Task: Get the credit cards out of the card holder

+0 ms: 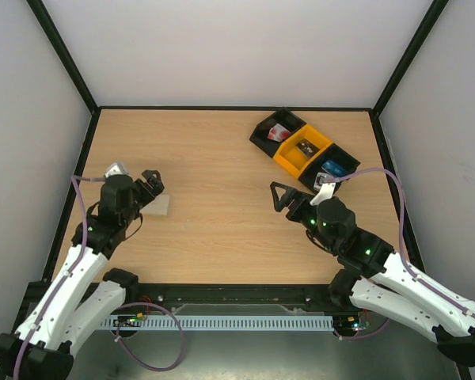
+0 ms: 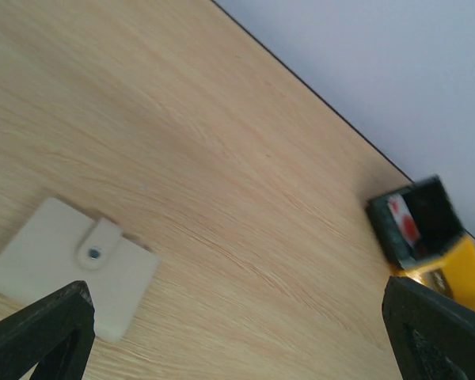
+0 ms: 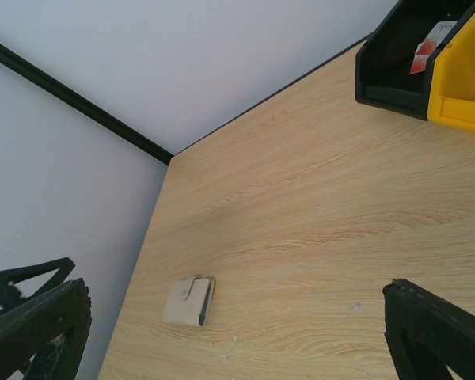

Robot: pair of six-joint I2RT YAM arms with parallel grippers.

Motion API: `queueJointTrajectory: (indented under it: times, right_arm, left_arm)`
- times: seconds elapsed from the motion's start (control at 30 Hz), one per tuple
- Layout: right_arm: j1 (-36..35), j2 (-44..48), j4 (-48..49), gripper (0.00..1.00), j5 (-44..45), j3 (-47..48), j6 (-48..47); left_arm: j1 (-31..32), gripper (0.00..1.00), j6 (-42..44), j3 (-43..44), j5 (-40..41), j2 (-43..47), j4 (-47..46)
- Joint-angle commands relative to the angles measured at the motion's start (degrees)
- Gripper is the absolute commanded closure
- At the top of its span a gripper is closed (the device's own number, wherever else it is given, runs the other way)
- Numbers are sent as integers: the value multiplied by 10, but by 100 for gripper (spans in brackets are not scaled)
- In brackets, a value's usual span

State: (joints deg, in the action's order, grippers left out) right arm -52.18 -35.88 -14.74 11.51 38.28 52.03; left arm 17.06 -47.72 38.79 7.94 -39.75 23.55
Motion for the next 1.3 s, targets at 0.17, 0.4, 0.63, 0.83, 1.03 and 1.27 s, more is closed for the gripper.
queueJointTrajectory:
  times: [0.17,0.4,0.63,0.83,1.03,1.27]
  right_arm:
    - [2,0,-34,2,-8,7,2]
    - [2,-9,-49,2,-20,8,8]
    - [2,-10,-66,2,-24,11,19]
    - [2,-14,-67,2,-26,7,22]
    - [2,-17,-69,2,-25,7,22]
    - [2,-15,-80,2,-19,10,19]
  left_arm:
    - [-74,0,-60,4,90,-105,-47]
    - [-124,0,-56,-16,55,-194,-104]
    - [-137,0,-17,-26,61,-273,-150]
    - [-138,0,-15,-31,34,-354,-175]
    - [-137,0,1,-37,-18,-408,-221]
    - [-100,0,19,-32,-21,-445,-238]
